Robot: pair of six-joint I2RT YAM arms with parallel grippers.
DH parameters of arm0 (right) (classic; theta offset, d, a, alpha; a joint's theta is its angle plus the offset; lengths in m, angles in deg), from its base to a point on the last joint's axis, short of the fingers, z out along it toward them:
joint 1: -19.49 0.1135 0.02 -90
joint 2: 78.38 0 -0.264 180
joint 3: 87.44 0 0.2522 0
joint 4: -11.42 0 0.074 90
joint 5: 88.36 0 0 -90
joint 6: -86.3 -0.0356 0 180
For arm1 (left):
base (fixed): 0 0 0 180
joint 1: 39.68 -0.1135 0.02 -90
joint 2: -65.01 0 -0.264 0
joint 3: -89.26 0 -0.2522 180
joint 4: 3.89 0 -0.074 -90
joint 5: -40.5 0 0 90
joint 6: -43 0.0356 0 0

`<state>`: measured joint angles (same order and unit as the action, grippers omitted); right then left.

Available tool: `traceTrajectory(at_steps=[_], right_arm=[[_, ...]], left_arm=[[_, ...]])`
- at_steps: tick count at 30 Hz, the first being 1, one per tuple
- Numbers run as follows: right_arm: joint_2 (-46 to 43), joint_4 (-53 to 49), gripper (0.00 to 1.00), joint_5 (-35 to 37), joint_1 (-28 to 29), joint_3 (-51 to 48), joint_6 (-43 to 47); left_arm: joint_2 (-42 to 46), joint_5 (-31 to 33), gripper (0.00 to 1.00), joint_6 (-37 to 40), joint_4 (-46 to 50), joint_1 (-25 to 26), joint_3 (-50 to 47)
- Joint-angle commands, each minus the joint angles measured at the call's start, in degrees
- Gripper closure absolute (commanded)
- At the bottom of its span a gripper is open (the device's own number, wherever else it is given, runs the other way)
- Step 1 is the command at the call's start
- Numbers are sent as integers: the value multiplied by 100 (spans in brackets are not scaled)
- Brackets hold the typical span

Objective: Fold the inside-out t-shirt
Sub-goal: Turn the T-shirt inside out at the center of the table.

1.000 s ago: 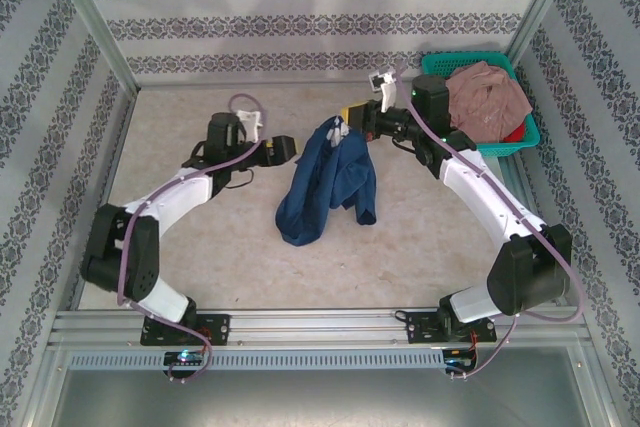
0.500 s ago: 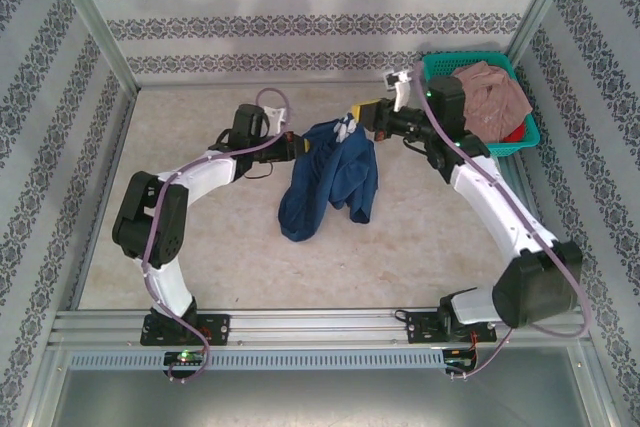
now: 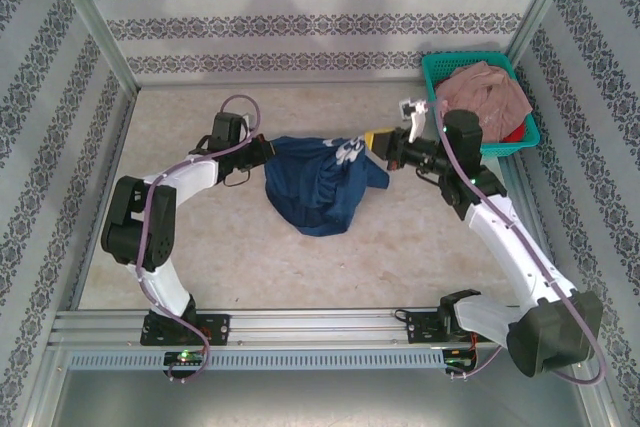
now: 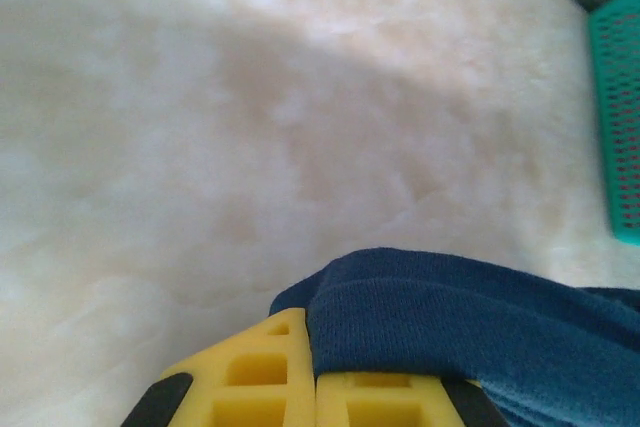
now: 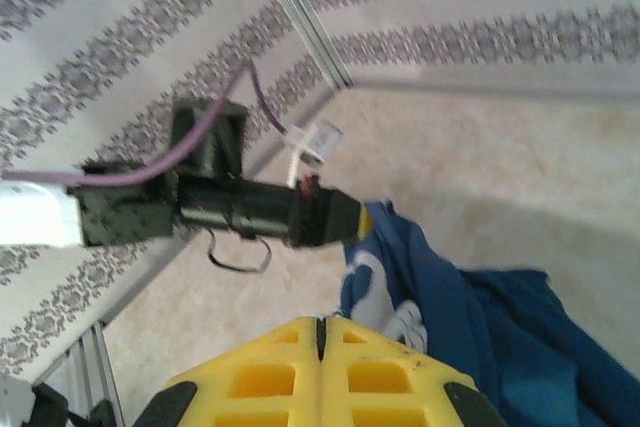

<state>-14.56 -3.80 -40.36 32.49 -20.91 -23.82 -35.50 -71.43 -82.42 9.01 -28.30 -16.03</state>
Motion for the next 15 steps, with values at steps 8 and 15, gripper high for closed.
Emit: traceTrajectory(at_steps=[8, 15], right_arm=[[-255, -193, 100, 182, 273, -1076, 28], [67, 19, 100, 426, 618, -434, -632]], left_arm=[[1425, 240, 39, 1154, 16, 318, -625], [1857, -1053, 29, 2117, -177, 1353, -537]])
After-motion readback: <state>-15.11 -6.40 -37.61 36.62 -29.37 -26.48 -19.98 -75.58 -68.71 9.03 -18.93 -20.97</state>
